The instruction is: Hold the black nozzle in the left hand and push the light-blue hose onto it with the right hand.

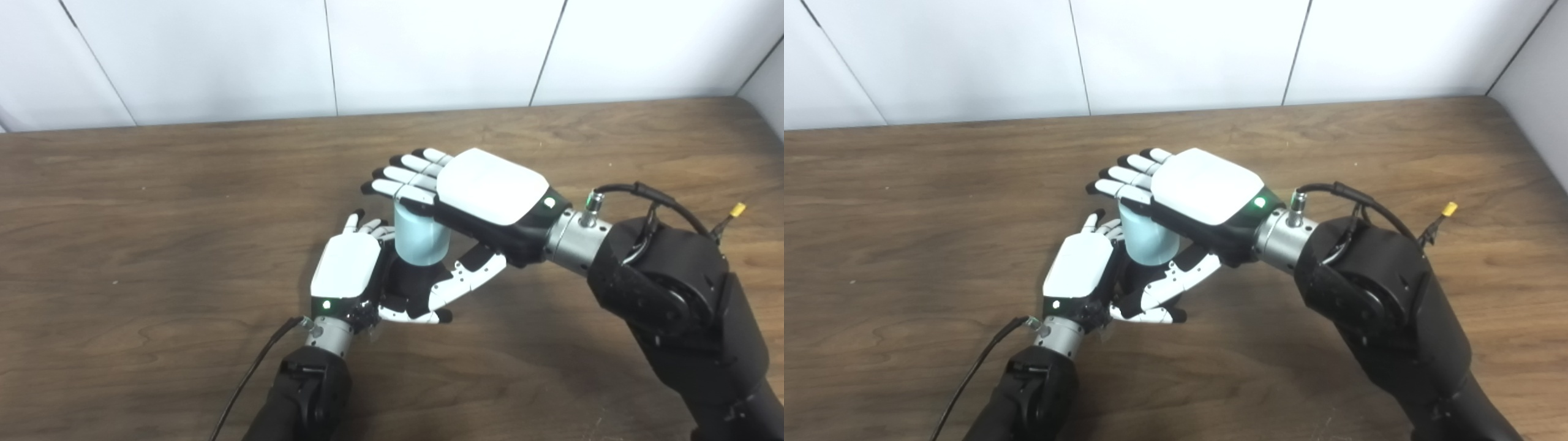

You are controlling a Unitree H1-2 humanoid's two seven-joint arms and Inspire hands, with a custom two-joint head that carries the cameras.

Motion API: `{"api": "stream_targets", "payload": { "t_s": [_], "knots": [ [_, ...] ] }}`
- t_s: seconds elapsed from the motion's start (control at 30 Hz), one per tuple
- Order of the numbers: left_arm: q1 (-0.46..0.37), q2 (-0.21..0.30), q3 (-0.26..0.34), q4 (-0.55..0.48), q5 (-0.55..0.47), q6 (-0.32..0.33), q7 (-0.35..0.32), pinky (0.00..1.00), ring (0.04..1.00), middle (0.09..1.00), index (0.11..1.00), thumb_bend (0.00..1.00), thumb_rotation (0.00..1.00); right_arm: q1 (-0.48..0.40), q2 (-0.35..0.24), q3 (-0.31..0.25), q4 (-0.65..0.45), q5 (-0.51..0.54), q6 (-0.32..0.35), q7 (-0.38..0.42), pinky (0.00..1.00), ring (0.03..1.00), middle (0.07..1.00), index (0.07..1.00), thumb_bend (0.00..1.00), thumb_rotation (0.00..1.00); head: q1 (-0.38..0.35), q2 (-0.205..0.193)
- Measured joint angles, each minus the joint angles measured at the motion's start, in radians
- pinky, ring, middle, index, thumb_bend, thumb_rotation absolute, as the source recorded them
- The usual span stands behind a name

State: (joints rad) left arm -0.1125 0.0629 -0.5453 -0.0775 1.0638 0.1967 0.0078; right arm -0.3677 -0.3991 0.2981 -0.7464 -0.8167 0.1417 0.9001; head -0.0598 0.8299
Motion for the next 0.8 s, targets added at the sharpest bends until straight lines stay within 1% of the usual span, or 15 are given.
{"api": "stream_targets", "payload": {
  "t_s": [0.13,0.23,0.33,0.47,0.6,0.73,0.8],
  "knots": [
    [0.0,0.0,0.004,-0.001,-0.002,-0.003,-0.008,1.0,0.871,0.76,0.485,0.52,0.05,0.023,0.01,-0.001,0.0,-0.008,-0.014,-0.019,1.0,0.984,0.96,0.942,0.71,0.94,-0.002,0.0],
    [0.0,0.0,0.008,-0.001,-0.004,-0.006,-0.009,1.0,0.871,0.758,0.485,0.52,0.05,0.036,0.019,-0.001,0.011,-0.019,-0.029,-0.039,1.0,0.989,0.964,0.947,0.7,0.92,-0.002,0.002],
    [0.0,-0.001,0.011,-0.001,-0.006,-0.007,-0.011,1.0,0.87,0.757,0.485,0.52,0.05,0.047,0.025,-0.004,0.018,-0.021,-0.032,-0.057,1.0,0.999,0.968,0.955,0.7,0.94,-0.002,0.003],
    [0.0,-0.002,0.012,-0.001,-0.006,-0.008,-0.012,1.0,0.864,0.753,0.484,0.52,0.05,0.059,0.026,-0.006,0.022,-0.021,-0.034,-0.073,1.0,0.99,0.962,0.942,0.7,0.97,0.0,0.005],
    [0.0,-0.002,0.012,-0.001,-0.004,-0.007,-0.015,1.0,0.865,0.753,0.483,0.52,0.05,0.072,0.026,-0.009,0.027,-0.019,-0.034,-0.089,1.0,0.961,0.935,0.917,0.71,0.97,-0.005,0.006],
    [0.001,-0.002,0.012,-0.001,-0.003,-0.008,-0.015,1.0,0.863,0.753,0.483,0.52,0.05,0.089,0.026,-0.01,0.031,-0.009,-0.035,-0.122,0.97,0.949,0.935,0.916,0.71,0.97,-0.003,0.009],
    [0.001,-0.002,0.011,-0.001,-0.003,-0.008,-0.015,1.0,0.864,0.753,0.483,0.52,0.05,0.095,0.026,-0.01,0.031,-0.006,-0.036,-0.13,0.98,0.952,0.935,0.918,0.7,0.97,-0.003,0.009]
  ]
}}
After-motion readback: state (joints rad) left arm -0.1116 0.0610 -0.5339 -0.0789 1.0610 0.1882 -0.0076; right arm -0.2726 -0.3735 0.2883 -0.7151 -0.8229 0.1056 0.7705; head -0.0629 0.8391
